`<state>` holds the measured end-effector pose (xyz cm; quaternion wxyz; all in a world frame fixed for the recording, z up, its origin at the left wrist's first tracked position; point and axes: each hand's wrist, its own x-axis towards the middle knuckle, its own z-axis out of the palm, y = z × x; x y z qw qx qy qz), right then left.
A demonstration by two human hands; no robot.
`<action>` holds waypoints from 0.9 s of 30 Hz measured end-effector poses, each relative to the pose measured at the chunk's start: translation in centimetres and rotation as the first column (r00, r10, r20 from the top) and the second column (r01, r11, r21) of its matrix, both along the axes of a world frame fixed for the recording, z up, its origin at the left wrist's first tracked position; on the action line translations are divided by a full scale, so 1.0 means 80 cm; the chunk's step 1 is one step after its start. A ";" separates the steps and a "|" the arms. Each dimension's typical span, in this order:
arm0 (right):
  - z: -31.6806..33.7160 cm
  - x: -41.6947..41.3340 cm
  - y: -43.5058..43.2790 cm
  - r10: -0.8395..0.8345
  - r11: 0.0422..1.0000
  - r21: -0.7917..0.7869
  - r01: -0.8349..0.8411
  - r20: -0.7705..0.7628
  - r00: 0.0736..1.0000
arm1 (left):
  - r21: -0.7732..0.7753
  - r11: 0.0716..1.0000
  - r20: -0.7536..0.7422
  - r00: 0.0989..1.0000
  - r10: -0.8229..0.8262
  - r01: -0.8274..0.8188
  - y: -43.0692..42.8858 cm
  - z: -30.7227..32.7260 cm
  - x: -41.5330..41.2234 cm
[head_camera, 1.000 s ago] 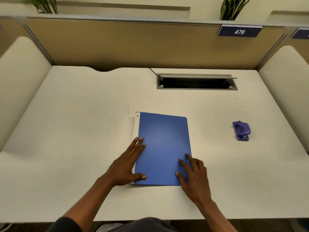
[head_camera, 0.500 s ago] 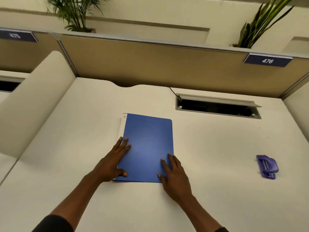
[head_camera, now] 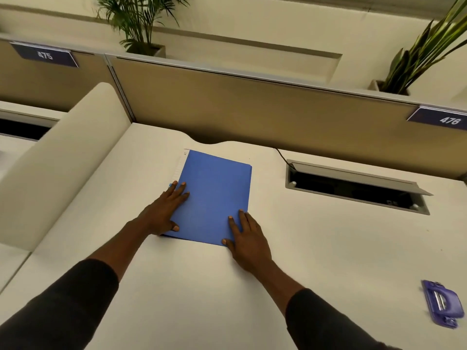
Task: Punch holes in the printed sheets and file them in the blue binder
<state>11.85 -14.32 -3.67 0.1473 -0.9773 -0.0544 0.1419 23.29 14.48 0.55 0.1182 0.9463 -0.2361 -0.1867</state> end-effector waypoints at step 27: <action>0.066 0.027 -0.027 -0.061 0.997 -0.038 0.066 0.123 0.991 | 0.271 0.962 0.184 0.978 -0.100 0.048 -0.068 0.042 0.014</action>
